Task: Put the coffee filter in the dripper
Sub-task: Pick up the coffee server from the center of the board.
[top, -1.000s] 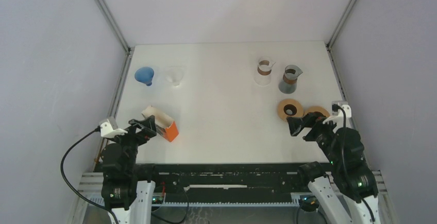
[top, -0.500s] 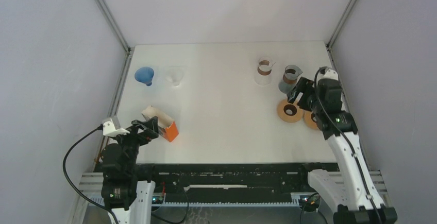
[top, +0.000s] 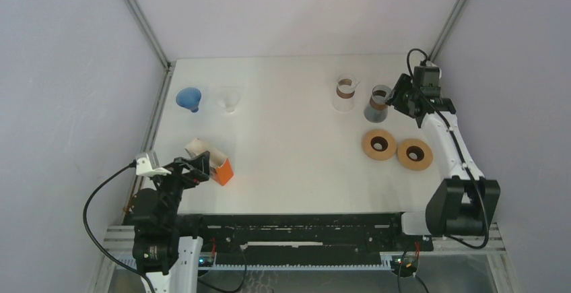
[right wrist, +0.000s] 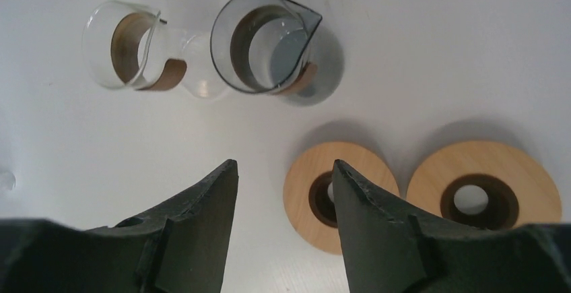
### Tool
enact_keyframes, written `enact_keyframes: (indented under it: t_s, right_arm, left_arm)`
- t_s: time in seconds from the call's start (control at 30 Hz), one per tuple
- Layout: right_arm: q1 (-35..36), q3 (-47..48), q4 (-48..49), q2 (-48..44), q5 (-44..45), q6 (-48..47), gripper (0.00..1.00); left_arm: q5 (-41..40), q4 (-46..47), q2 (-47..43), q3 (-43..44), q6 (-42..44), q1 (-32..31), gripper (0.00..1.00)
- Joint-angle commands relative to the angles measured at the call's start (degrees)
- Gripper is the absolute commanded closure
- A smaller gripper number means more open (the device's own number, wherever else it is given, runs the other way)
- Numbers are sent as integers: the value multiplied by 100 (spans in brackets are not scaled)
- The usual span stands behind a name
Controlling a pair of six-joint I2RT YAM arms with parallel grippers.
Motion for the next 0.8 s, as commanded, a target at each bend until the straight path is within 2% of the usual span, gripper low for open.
enact_keyframes:
  t_s: [0.0,0.37,0.57,0.77]
  right_arm:
    - [-57,664,293,700,82,188,39]
    - [-97,1615,179,2253,63,394,52]
    - [-107,1769,134,2569,205,415,61]
    - [-102,1770,22,2392,442,291,88]
  left_arm:
    - [270,332,-444,-31,158,33,0]
    - [332,357,-248,-53,166,31,0]
    - [315,379,-186,-58,167,32,0]
    - [318,366,-154,-62,167,38,0]
